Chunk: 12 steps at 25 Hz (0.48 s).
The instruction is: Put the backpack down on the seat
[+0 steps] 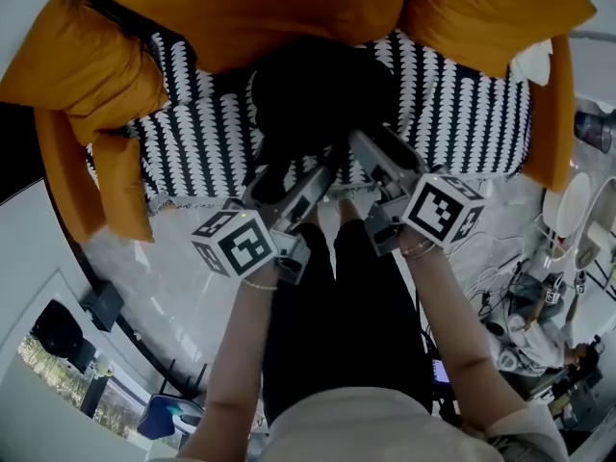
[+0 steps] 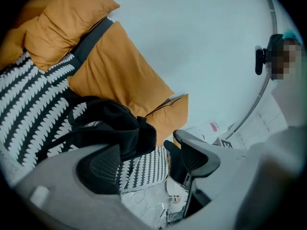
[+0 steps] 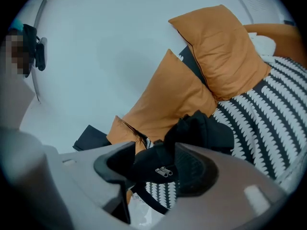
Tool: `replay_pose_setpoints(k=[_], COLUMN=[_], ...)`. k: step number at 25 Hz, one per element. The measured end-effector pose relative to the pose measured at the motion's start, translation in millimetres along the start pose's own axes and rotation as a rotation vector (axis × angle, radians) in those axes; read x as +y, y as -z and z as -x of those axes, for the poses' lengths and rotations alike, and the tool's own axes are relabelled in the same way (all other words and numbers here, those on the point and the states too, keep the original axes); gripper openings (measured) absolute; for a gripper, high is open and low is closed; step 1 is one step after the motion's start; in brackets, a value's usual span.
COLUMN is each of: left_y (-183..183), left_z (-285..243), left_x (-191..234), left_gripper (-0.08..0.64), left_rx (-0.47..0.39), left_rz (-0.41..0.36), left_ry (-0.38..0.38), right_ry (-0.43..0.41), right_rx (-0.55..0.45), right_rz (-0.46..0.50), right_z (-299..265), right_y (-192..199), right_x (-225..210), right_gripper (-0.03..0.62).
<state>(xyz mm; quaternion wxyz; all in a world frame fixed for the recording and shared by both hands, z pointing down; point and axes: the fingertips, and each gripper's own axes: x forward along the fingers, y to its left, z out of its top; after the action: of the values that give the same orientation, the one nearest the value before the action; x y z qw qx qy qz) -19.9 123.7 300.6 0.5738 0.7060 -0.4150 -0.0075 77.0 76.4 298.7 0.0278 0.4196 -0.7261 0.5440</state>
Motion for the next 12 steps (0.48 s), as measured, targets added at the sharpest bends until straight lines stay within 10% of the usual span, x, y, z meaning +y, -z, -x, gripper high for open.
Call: replay_pose_setpoints(k=[12], left_y=[-30.5], left_z=[46.9], left_x=[-57.3], left_gripper=[0.379], left_rx=[-0.047], left_rz=[-0.065], left_ry=[0.048], right_ry=[-0.045], right_rx=[-0.022], right_rz=[0.117], right_z=[33.3], right_y=[-14.3], right_x=[74.1], right_gripper=[0.222])
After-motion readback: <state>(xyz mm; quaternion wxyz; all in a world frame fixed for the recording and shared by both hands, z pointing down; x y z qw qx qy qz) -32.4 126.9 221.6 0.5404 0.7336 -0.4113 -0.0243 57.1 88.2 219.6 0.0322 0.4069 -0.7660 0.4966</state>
